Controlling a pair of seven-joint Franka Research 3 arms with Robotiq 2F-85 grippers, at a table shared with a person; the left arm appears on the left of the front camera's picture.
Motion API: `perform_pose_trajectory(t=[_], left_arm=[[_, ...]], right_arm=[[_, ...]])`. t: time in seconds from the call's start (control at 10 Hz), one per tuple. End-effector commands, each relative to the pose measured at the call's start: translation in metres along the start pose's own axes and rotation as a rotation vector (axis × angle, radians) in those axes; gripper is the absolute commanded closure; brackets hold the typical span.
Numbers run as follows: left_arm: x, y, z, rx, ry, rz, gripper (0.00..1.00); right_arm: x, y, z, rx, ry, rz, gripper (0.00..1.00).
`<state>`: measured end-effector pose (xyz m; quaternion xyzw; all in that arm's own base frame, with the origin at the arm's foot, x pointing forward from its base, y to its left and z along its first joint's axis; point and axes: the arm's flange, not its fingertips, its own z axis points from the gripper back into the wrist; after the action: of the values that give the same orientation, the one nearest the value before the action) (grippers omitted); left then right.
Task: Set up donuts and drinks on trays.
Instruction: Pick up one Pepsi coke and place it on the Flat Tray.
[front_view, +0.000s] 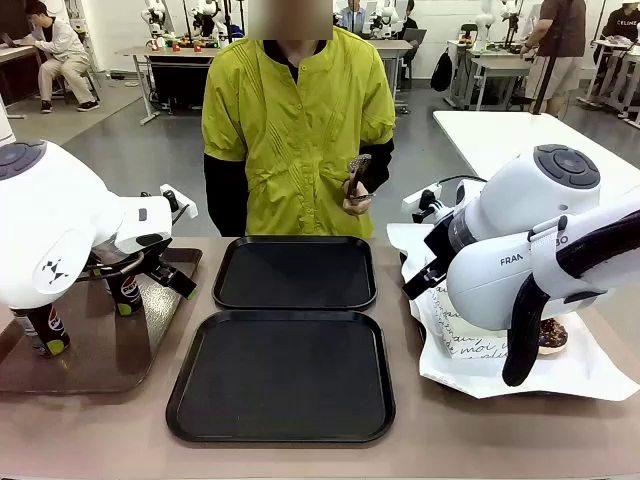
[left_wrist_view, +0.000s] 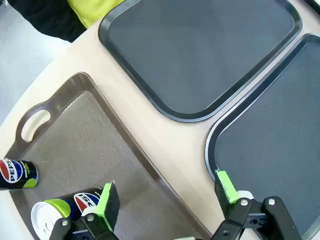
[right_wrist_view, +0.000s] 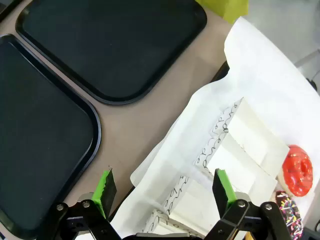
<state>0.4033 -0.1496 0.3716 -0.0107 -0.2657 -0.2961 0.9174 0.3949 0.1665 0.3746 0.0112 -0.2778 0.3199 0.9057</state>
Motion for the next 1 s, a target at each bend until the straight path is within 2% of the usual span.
perform_pose_trajectory(t=[0.0,0.9], left_arm=[[0.0,-0.0001,0.0,0.0,0.0,0.0,0.0],[0.0,-0.0001,0.0,0.0,0.0,0.0,0.0]], right_arm=[[0.0,0.0,0.0,0.0,0.0,0.0,0.0],[0.0,0.0,0.0,0.0,0.0,0.0,0.0]])
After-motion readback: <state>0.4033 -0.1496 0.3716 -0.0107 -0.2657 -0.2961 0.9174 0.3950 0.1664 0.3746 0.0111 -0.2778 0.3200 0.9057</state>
